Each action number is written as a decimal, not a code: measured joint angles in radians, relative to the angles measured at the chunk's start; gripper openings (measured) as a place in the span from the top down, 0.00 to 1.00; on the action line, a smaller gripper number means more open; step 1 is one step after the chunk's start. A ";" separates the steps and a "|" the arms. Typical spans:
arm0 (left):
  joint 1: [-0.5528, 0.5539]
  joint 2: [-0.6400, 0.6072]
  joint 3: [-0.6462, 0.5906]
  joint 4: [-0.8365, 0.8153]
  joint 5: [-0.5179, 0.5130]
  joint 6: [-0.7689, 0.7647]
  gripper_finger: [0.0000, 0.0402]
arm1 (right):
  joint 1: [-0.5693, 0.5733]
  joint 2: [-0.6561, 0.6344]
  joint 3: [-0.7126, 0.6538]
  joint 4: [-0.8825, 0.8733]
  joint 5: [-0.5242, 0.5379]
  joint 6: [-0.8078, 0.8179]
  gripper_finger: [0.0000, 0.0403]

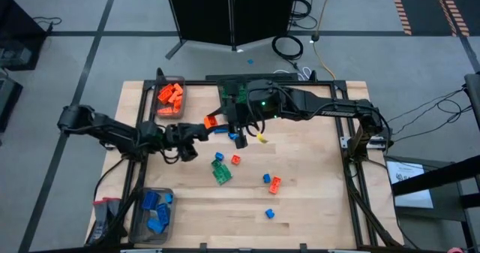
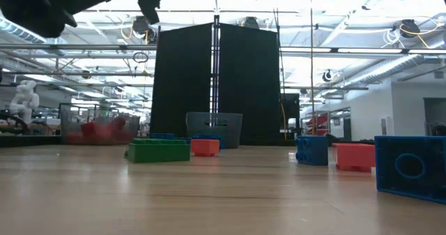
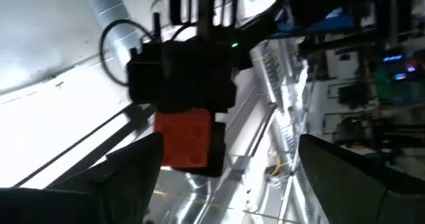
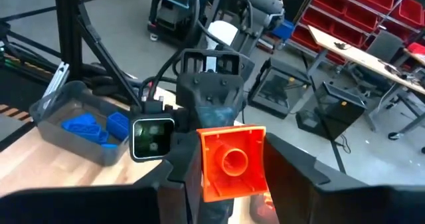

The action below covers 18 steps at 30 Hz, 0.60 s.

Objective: Sort blocks
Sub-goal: Put the orange game piece into the top left black transparent bin

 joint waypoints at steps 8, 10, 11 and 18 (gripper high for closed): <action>0.000 0.012 0.001 0.120 -0.022 0.005 0.13 | 0.000 0.016 -0.001 0.015 0.000 0.000 0.70; 0.000 0.012 0.001 0.120 -0.021 0.007 0.13 | -0.003 0.028 -0.002 0.047 -0.001 -0.003 0.70; 0.000 0.014 0.001 0.120 -0.021 0.007 0.13 | -0.006 0.034 0.001 0.067 -0.001 -0.008 0.70; 0.000 0.019 0.002 0.120 -0.018 0.016 0.13 | -0.020 0.080 -0.001 0.093 -0.001 -0.027 0.69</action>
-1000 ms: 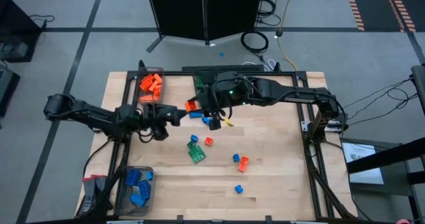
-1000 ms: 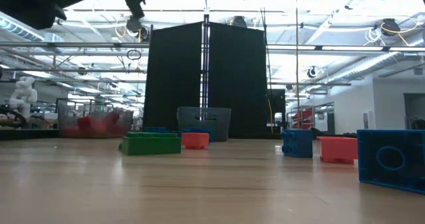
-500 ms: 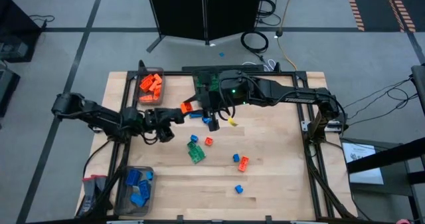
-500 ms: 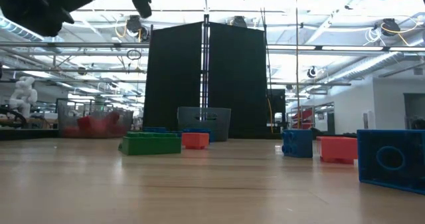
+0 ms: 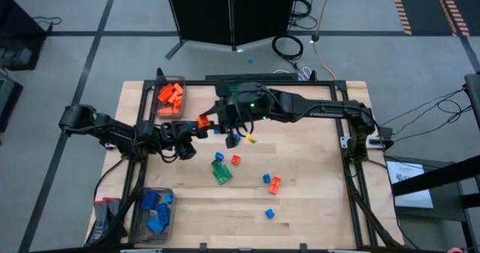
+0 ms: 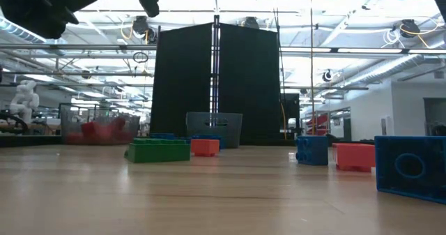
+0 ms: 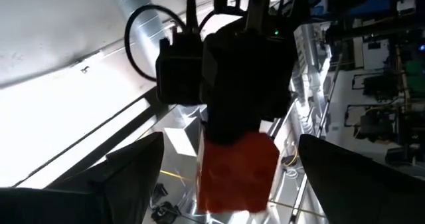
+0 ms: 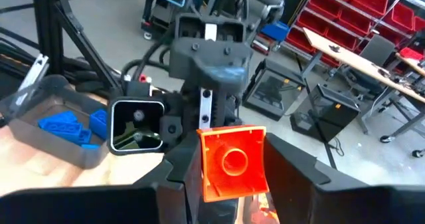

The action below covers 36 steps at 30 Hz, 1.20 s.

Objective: Sort blocks
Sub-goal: Put the orange game piece into the top left black transparent bin

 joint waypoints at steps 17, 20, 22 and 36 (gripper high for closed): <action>0.018 0.000 0.000 -0.001 -0.085 0.016 0.27 | -0.018 0.014 0.000 0.006 0.000 0.008 0.69; 0.018 0.000 0.000 -0.001 -0.125 0.015 0.38 | -0.018 0.014 0.000 0.005 0.001 0.008 0.69; 0.018 0.000 0.000 -0.001 -0.136 0.015 0.45 | -0.019 0.014 0.000 0.003 0.002 0.008 0.69; -0.015 -0.001 0.000 -0.006 -0.155 0.011 0.63 | -0.033 0.013 0.000 -0.001 -0.010 0.015 0.69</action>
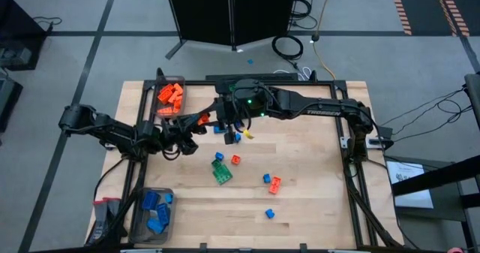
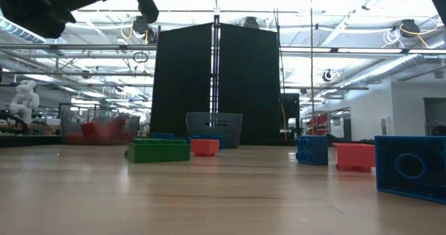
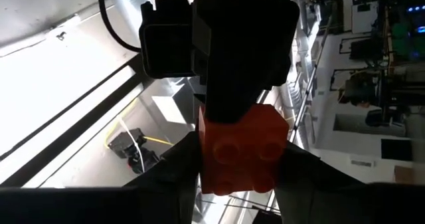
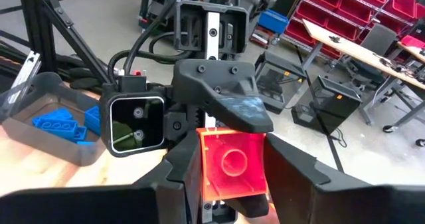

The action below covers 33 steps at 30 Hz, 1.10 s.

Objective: Sort blocks
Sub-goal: Put the orange game piece into the top left black transparent bin

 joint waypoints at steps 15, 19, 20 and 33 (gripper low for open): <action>-0.005 0.000 -0.001 0.004 -0.174 -0.052 0.63 | -0.026 -0.044 0.000 -0.162 0.056 -0.026 0.54; 0.019 0.001 -0.001 -0.001 -0.289 -0.176 0.63 | -0.034 -0.071 0.001 -0.228 0.075 -0.017 0.52; 0.029 0.000 -0.001 0.001 -0.334 -0.227 0.63 | -0.036 -0.079 0.001 -0.238 0.078 -0.014 0.52; 0.480 0.001 -0.111 -0.004 -0.814 -0.999 0.63 | -0.023 -0.142 0.000 -0.503 0.118 0.136 0.53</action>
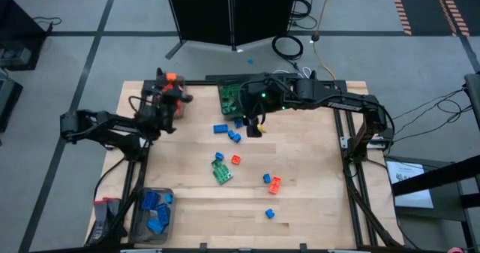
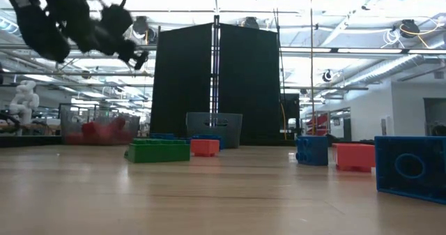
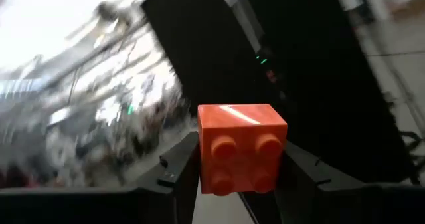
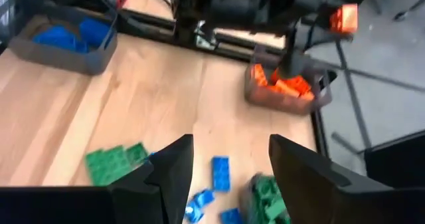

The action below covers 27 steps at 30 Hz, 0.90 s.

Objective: Sort blocks
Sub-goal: Put the orange game piece into the top left black transparent bin

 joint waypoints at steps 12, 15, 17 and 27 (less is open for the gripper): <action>0.134 0.000 -0.016 -0.318 -0.100 -0.272 0.63 | 0.049 -0.001 0.000 -0.110 -0.003 0.037 0.53; 0.136 0.000 0.006 -0.425 -0.101 -0.384 0.63 | 0.050 -0.001 0.000 -0.110 -0.003 0.042 0.53; 0.137 0.000 0.025 -0.493 -0.101 -0.445 0.63 | 0.050 0.000 0.000 -0.111 -0.003 0.055 0.53; 0.186 -0.065 0.097 -0.935 -0.014 -0.816 0.63 | 0.070 0.000 0.000 -0.140 -0.006 0.067 0.53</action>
